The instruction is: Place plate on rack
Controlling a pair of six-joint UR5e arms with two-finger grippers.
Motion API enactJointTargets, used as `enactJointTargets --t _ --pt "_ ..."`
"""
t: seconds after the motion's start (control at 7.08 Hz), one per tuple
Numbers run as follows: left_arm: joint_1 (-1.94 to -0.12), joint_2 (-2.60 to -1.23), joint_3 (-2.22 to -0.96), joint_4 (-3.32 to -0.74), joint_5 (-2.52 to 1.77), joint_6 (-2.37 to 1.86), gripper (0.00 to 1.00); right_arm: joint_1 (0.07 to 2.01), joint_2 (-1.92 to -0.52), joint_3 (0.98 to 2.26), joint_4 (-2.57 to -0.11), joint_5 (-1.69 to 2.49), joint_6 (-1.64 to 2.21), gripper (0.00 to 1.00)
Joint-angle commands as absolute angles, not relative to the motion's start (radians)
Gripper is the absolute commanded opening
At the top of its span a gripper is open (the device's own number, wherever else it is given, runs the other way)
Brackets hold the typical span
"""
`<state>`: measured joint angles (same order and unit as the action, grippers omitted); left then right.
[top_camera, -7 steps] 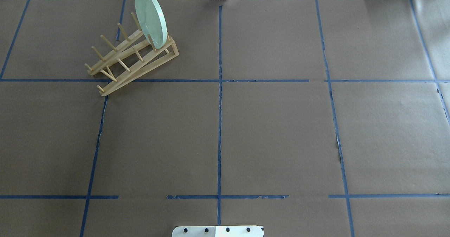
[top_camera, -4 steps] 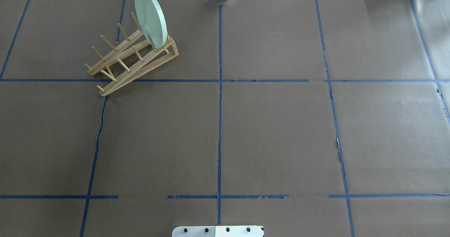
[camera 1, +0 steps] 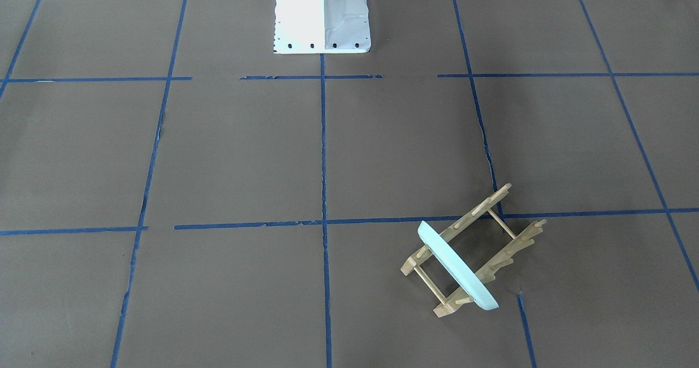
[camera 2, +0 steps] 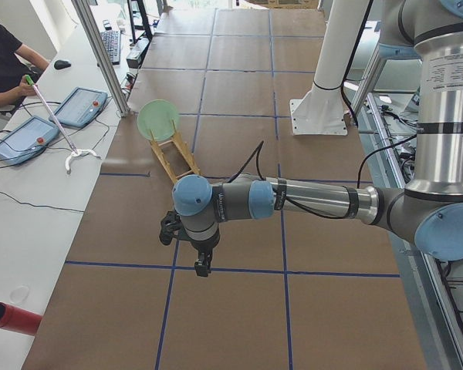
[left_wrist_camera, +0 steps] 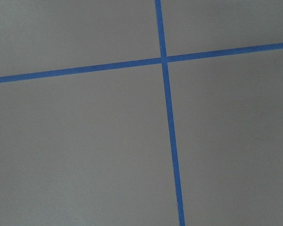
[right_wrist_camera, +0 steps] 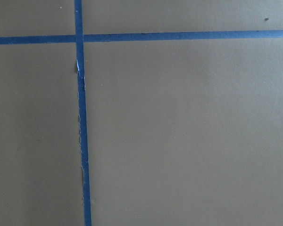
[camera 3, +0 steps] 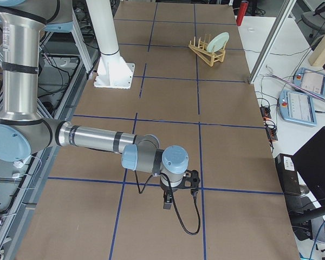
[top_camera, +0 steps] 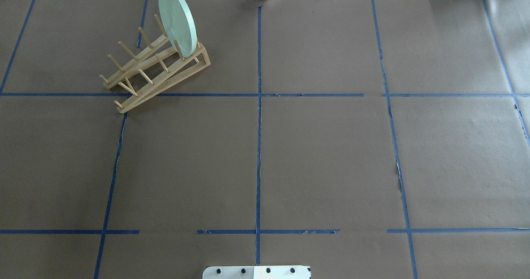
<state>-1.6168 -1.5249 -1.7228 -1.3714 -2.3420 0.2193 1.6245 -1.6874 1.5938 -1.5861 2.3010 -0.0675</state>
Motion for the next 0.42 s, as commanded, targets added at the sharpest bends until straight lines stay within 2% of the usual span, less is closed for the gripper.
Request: enactJointTargets --t 0.0,0.28 --pt "-1.617 -1.523 -1.721 -1.371 -2.336 0.219 1.0 1.624 -1.687 1.594 -1.586 2.301 -0.067 1.0" --pt "-1.618 -1.531 -1.729 -1.37 -2.338 0.219 1.0 1.624 -1.689 1.594 -1.586 2.301 -0.067 1.0"
